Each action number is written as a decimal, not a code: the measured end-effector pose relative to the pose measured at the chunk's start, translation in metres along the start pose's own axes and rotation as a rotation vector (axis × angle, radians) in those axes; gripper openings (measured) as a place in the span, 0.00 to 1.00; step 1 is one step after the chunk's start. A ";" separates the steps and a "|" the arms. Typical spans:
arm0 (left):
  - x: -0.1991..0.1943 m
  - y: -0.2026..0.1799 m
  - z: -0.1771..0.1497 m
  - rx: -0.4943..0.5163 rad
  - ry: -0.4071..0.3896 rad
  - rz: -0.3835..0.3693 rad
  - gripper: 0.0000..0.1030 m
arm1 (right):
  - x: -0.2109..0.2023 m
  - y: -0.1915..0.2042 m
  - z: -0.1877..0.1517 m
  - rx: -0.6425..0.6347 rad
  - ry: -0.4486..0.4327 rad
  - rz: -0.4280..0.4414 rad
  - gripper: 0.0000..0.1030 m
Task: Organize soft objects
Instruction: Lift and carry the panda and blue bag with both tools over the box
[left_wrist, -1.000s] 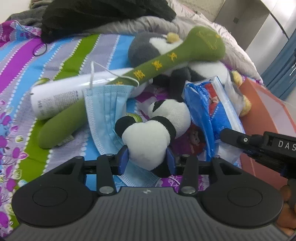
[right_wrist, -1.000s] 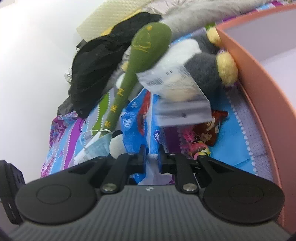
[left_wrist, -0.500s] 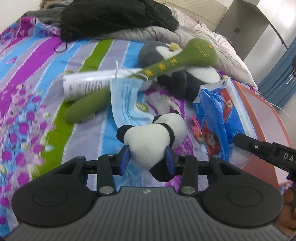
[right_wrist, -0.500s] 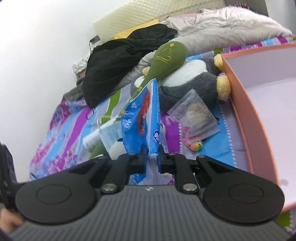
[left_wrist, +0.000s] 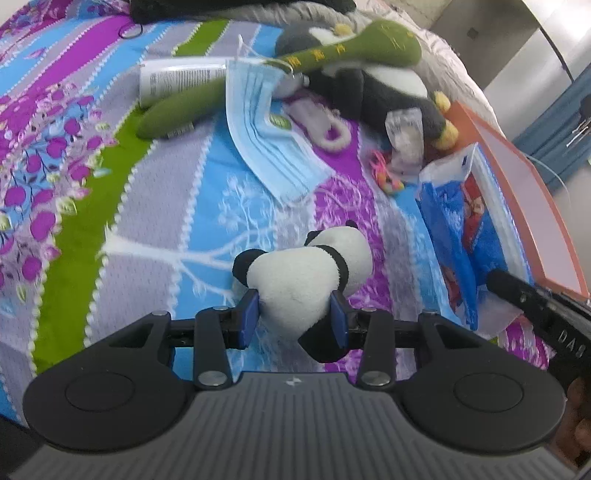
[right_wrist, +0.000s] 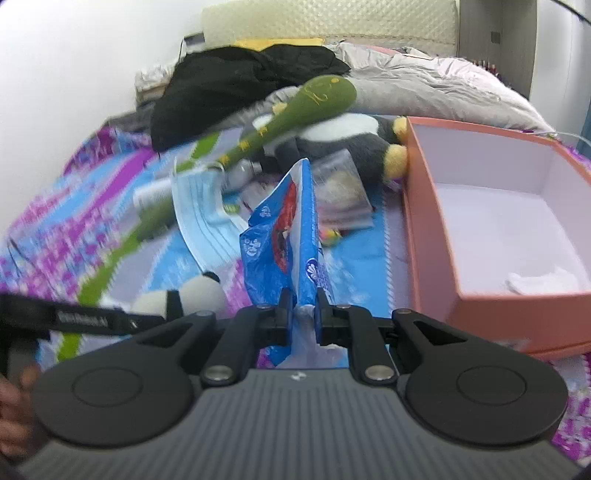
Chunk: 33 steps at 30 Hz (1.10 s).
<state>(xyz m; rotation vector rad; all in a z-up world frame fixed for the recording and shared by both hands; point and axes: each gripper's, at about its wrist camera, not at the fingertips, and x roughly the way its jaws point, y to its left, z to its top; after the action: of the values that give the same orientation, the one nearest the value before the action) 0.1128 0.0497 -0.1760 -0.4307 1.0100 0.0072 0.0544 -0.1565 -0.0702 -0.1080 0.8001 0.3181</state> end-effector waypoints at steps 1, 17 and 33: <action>0.000 0.000 -0.002 0.005 0.009 -0.003 0.46 | -0.001 -0.001 -0.004 0.000 0.009 -0.005 0.14; -0.010 -0.030 0.003 0.313 0.057 0.077 0.65 | 0.009 -0.024 -0.021 0.111 0.033 0.020 0.38; 0.028 -0.068 -0.001 0.604 0.124 0.069 0.65 | 0.026 -0.008 -0.026 0.015 0.073 0.083 0.36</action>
<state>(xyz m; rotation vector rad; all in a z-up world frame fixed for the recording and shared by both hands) 0.1407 -0.0179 -0.1756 0.1583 1.0917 -0.2593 0.0565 -0.1636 -0.1074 -0.0730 0.8807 0.3881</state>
